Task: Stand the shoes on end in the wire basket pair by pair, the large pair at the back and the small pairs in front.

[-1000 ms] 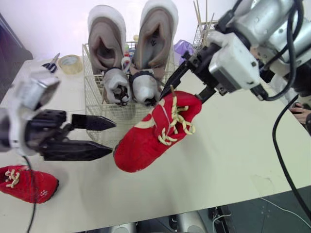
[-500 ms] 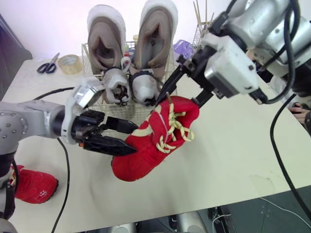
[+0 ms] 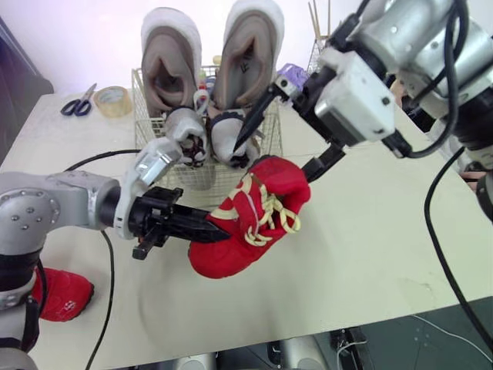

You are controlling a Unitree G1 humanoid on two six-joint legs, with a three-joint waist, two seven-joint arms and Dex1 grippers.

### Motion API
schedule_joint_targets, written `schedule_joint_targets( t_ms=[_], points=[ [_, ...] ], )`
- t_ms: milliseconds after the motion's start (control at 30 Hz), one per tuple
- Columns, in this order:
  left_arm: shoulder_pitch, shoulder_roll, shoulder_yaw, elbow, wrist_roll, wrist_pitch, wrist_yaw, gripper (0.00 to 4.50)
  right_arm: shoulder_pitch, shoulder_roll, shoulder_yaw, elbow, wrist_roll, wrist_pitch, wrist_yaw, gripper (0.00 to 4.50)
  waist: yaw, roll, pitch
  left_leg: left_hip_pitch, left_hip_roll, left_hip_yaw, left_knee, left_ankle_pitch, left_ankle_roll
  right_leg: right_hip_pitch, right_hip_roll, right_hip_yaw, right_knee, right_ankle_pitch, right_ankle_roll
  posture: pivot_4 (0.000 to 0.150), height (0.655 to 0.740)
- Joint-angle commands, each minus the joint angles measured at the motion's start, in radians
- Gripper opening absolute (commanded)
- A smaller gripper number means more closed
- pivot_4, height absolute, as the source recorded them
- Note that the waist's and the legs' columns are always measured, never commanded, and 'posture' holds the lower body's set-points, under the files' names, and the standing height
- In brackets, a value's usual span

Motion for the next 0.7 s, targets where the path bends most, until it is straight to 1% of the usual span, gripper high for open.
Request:
schedule_joint_targets(
  t_ms=[33,100,200,267,300,367,400,467,500,567,600,633,700],
  points=[
    [0.035,-0.026,0.103,-0.044,-0.095,-0.043,0.071,0.20,0.011,-0.066,-0.106,0.015,0.003,0.085,0.002,4.44,0.000,0.000,0.000,0.000,0.000,0.000,0.000,0.000,0.000,0.000,0.000,0.000,0.000,0.000,0.000,0.150,0.7400],
    [0.080,-0.040,0.146,-0.070,-0.142,-0.066,0.120,0.20,0.044,-0.096,-0.178,0.053,-0.023,0.162,0.002,4.44,0.002,0.000,0.000,0.000,0.000,0.000,0.000,0.000,0.000,0.000,0.000,0.000,0.000,0.000,0.000,0.150,0.7400],
    [0.168,-0.067,0.220,-0.114,-0.214,-0.123,0.207,0.20,0.125,-0.151,-0.332,0.152,-0.097,0.342,-0.050,4.44,0.002,-0.001,0.000,0.000,-0.001,0.000,0.000,0.000,0.000,0.001,-0.002,0.000,0.000,0.000,-0.001,0.150,0.7400],
    [0.213,-0.085,0.253,-0.142,-0.252,-0.164,0.262,0.20,0.208,-0.203,-0.427,0.135,-0.096,0.500,-0.113,4.44,0.006,-0.001,0.000,0.000,-0.002,0.000,0.001,0.000,0.000,0.002,-0.003,0.000,-0.001,-0.002,-0.003,0.150,0.7400],
    [0.234,-0.102,0.267,-0.151,-0.282,-0.194,0.300,0.20,0.282,-0.240,-0.490,0.090,-0.062,0.594,-0.162,4.44,0.009,-0.001,0.000,0.000,-0.002,0.000,0.000,0.000,0.000,0.002,-0.003,0.000,-0.002,-0.002,-0.003,0.150,0.7400],
    [0.255,-0.126,0.278,-0.162,-0.351,-0.242,0.359,0.20,0.417,-0.285,-0.623,-0.028,0.052,0.794,-0.246,4.44,0.010,-0.001,0.000,0.000,-0.002,0.000,0.000,0.000,0.000,0.003,-0.004,0.000,-0.003,-0.002,-0.003,0.150,0.7400],
    [0.259,-0.139,0.278,-0.167,-0.377,-0.265,0.383,0.20,0.495,-0.296,-0.716,-0.093,0.176,0.930,-0.311,4.44,0.010,-0.001,0.000,0.000,-0.002,0.000,0.000,0.000,0.000,0.003,-0.004,0.000,-0.004,-0.002,-0.003,0.150,0.7400],
    [0.255,-0.155,0.265,-0.169,-0.387,-0.289,0.405,0.20,0.602,-0.254,-0.882,-0.173,0.377,1.110,-0.449,4.44,0.001,-0.001,0.000,0.000,-0.002,0.000,0.000,0.000,0.000,0.003,-0.004,0.000,-0.003,-0.001,-0.002,0.150,0.7400],
    [0.248,-0.164,0.254,-0.163,-0.377,-0.296,0.409,0.20,0.656,-0.223,-0.960,-0.208,0.500,1.196,-0.527,4.44,-0.003,0.000,0.000,0.001,-0.001,0.000,0.000,0.000,0.000,0.003,-0.003,0.000,-0.003,0.000,0.000,0.150,0.7400],
    [0.231,-0.178,0.234,-0.138,-0.353,-0.305,0.402,0.20,0.760,-0.165,-1.060,-0.296,0.639,1.284,-0.638,4.44,-0.002,-0.001,-0.001,0.003,-0.001,0.001,-0.001,0.000,0.000,0.003,-0.002,0.001,-0.001,0.000,0.000,0.150,0.7400],
    [0.219,-0.184,0.227,-0.118,-0.337,-0.309,0.389,0.20,0.806,-0.121,-1.097,-0.331,0.754,1.326,-0.726,4.44,0.000,-0.001,-0.001,0.004,-0.001,0.000,-0.001,0.000,0.000,0.004,-0.001,0.001,0.000,0.000,0.000,0.150,0.7400],
    [0.206,-0.190,0.223,-0.100,-0.327,-0.311,0.377,0.20,0.847,-0.084,-1.123,-0.364,0.832,1.355,-0.800,4.44,0.000,-0.001,-0.001,0.004,-0.001,-0.001,-0.001,0.000,0.000,0.005,0.000,0.001,0.000,0.000,0.000,0.150,0.7400],
    [0.189,-0.195,0.219,-0.076,-0.312,-0.310,0.360,0.20,0.892,-0.038,-1.153,-0.409,0.887,1.390,-0.904,4.44,0.002,-0.001,-0.001,0.004,0.000,-0.002,0.000,0.000,0.000,0.005,0.002,0.000,0.000,0.000,0.000,0.150,0.7400]
  ],
)
